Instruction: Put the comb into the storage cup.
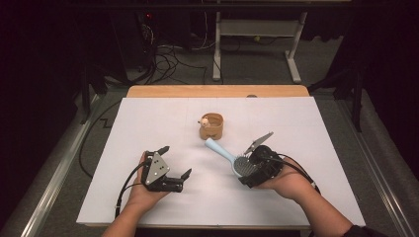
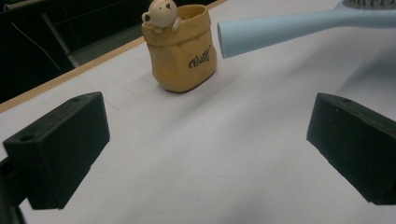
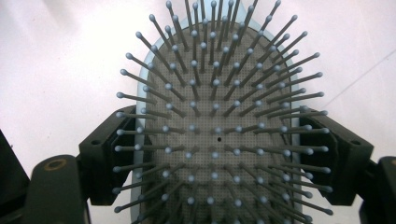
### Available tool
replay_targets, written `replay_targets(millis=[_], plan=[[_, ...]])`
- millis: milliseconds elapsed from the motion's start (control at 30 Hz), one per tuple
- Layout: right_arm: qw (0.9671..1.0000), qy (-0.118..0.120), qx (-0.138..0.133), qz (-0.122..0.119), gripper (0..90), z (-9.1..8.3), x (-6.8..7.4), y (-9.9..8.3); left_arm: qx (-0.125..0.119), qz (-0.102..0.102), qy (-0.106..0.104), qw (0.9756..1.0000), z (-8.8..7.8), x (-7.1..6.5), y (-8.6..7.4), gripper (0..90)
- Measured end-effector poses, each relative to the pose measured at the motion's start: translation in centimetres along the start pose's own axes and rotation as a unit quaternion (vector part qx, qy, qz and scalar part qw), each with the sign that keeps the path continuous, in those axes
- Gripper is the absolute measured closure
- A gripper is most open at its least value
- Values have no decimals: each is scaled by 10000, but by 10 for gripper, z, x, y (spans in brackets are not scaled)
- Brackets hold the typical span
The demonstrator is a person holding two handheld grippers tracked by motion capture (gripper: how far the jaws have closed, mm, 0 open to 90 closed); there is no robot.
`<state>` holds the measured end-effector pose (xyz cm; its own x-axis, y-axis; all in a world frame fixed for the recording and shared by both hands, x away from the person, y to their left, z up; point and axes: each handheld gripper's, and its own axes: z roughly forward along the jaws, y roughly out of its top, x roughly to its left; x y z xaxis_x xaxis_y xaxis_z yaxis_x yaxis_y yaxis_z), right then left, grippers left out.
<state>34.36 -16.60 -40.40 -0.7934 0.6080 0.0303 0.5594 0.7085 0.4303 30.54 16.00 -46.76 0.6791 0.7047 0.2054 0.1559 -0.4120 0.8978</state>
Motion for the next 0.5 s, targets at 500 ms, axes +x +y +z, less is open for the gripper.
replay_targets(millis=[500], plan=[[9995,68,25,-294,208,12,14,18,327,823,323,9955,6,-19,-3,15]])
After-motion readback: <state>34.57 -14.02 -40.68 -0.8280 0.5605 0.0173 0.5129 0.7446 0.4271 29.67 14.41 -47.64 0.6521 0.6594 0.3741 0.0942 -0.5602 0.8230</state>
